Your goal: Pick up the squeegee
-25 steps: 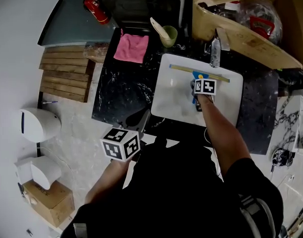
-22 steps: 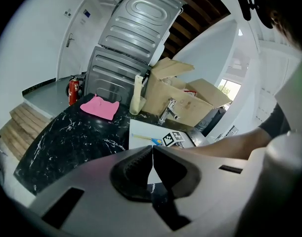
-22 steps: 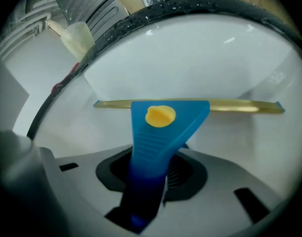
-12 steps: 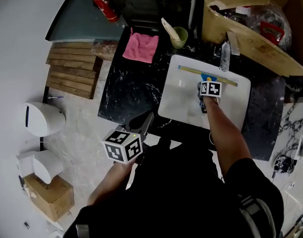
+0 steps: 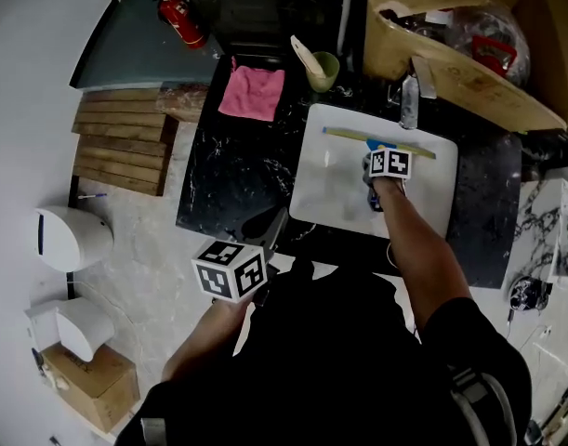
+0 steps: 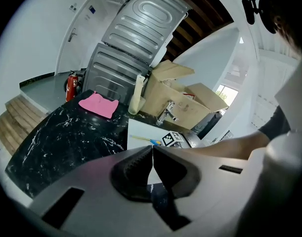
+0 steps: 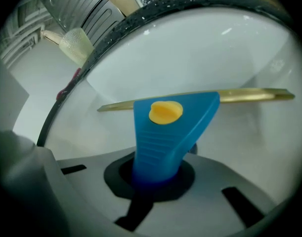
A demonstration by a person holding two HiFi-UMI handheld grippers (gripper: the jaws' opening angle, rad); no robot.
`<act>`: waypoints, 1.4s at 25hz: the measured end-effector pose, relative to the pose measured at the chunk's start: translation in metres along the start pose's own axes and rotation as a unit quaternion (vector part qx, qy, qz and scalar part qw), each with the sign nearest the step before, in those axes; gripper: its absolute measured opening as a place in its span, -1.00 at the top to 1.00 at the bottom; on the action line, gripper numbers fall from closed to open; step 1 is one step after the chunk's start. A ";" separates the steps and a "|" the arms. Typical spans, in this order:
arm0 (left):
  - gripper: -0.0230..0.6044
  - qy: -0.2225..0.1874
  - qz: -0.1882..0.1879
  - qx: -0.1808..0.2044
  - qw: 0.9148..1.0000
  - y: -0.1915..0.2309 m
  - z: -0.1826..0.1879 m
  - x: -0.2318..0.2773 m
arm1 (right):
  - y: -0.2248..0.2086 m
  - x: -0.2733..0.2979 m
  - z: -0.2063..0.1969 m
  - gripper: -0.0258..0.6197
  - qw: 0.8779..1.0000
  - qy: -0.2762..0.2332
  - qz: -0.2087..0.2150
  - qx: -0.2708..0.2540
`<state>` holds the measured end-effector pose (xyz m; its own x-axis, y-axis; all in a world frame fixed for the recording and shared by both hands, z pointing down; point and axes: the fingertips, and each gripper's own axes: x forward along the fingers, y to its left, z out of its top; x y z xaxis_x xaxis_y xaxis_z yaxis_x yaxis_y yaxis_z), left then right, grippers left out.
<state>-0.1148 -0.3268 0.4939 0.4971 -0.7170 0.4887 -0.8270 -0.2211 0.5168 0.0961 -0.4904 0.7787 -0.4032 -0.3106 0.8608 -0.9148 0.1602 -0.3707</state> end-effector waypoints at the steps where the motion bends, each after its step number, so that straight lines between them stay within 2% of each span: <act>1: 0.87 0.001 -0.008 0.004 1.000 -0.002 0.001 0.003 | -0.001 -0.005 0.000 0.89 1.000 -0.003 0.000 0.000; 11: 0.87 0.007 -0.084 0.048 0.995 -0.021 0.021 0.028 | 0.008 -0.091 0.010 0.89 0.997 -0.069 0.017 -0.012; 19: 0.87 0.020 -0.139 0.085 0.986 -0.047 0.023 0.039 | 0.053 -0.169 0.006 0.89 0.988 -0.135 0.046 -0.051; 24: 0.87 0.021 -0.167 0.103 0.980 -0.062 0.026 0.039 | 0.091 -0.221 -0.002 0.89 0.975 -0.199 0.063 -0.077; 28: 0.87 0.002 -0.187 0.106 0.977 -0.073 0.041 0.032 | 0.112 -0.267 -0.007 0.89 0.960 -0.258 0.064 -0.091; 35: 0.87 -0.035 -0.213 0.142 0.966 -0.097 0.057 0.022 | 0.133 -0.335 -0.013 0.89 0.933 -0.344 0.056 -0.093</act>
<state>-0.0389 -0.3590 0.4146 0.7976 -0.5618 0.2195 -0.5946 -0.6714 0.4423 0.1095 -0.3528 0.4453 -0.4742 -0.7996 0.3684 -0.8718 0.3682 -0.3232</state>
